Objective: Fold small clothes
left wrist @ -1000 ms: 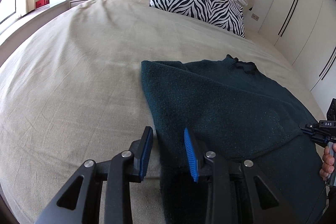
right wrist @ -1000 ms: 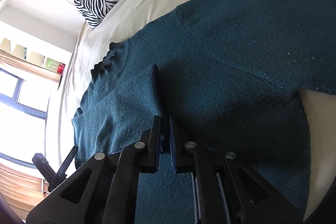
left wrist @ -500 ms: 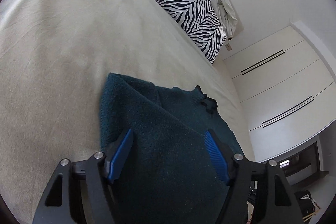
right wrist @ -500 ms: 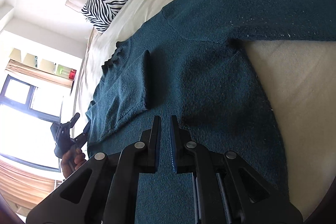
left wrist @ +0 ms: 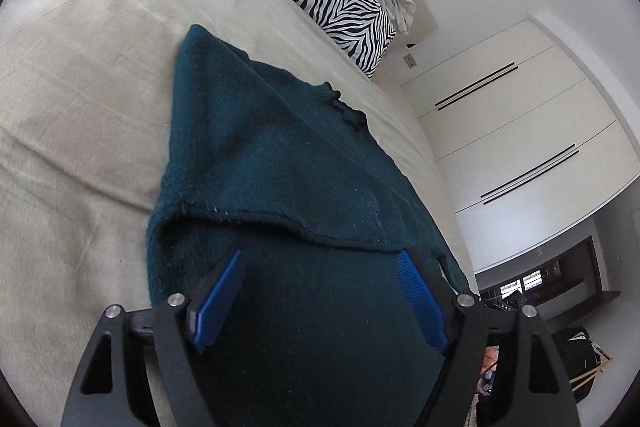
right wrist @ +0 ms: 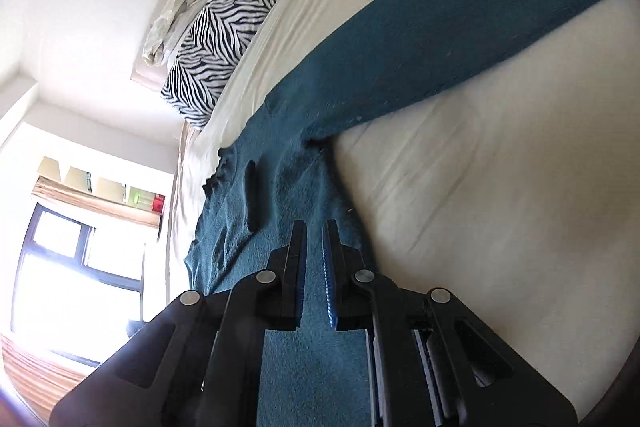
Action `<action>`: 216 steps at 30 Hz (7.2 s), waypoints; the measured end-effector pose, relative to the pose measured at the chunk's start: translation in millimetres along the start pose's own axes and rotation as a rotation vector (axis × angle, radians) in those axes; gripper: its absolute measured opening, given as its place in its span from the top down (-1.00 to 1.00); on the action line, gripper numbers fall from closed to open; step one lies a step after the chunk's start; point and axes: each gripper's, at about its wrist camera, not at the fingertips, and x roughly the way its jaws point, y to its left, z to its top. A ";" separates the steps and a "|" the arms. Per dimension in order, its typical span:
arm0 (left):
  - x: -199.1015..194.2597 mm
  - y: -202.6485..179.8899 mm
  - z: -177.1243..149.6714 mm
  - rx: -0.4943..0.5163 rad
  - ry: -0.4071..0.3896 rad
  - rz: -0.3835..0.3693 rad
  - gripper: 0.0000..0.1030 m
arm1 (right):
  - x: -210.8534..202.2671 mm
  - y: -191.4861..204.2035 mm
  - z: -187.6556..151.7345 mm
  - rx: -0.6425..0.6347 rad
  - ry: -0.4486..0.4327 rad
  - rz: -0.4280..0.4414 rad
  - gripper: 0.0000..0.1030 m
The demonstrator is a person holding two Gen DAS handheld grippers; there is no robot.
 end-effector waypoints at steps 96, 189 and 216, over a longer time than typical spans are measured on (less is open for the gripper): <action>111.0 -29.7 78.6 -0.005 0.037 0.126 0.83 | 137.0 37.8 9.4 0.178 0.142 0.224 -0.39; -130.5 -1.1 -180.7 -0.087 0.085 0.225 -0.30 | -103.1 -29.8 -116.1 -0.319 0.253 -0.166 -0.30; -105.5 -14.2 -209.8 -0.047 0.262 0.248 0.44 | -152.4 -54.4 -150.1 -0.290 0.405 -0.204 0.36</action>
